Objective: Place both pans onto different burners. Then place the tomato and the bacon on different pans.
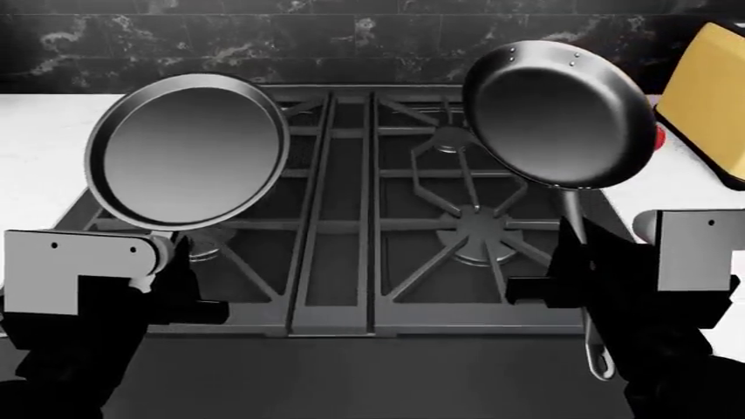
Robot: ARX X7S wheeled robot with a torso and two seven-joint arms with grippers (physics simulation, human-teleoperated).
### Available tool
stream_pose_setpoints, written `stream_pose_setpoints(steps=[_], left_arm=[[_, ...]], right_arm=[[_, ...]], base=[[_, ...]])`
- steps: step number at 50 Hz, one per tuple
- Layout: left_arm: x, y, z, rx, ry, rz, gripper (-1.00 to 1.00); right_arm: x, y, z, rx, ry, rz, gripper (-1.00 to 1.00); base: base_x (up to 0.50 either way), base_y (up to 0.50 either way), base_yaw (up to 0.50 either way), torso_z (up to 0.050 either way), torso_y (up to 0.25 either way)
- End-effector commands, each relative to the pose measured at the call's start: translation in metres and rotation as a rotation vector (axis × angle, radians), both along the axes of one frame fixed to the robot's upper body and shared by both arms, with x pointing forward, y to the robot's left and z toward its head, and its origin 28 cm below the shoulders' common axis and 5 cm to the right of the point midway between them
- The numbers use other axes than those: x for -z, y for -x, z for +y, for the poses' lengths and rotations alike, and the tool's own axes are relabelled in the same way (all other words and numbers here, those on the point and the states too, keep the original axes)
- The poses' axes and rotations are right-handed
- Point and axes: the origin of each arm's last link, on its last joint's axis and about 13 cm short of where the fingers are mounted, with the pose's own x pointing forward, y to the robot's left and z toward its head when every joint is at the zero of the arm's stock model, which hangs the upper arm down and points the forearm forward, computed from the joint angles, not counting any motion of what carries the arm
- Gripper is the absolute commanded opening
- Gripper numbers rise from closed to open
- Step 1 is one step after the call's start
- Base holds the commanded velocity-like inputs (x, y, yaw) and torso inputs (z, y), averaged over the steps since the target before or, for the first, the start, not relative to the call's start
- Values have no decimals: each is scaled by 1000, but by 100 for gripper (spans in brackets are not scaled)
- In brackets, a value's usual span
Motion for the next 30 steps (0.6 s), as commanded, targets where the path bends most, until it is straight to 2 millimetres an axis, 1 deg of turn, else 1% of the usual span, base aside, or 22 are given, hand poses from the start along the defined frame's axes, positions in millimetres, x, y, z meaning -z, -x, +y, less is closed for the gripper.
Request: stream_pose_setpoints(steps=[1, 9, 30], left_arm=[[-12, -4, 5, -47, 3, -103, -100], [-12, -4, 5, -47, -1, -105, -100], [-8, -11, 5, -44, 0, -97, -100]], right_arm=[[-8, -4, -4, 58, 8, -81, -100], [-9, -3, -4, 43, 13, -115, -100], [-7, -8, -4, 41, 17, -101, -100]], base=[[0, 0, 0, 0, 10], [0, 0, 0, 1, 3], [215, 0, 0, 1, 5]])
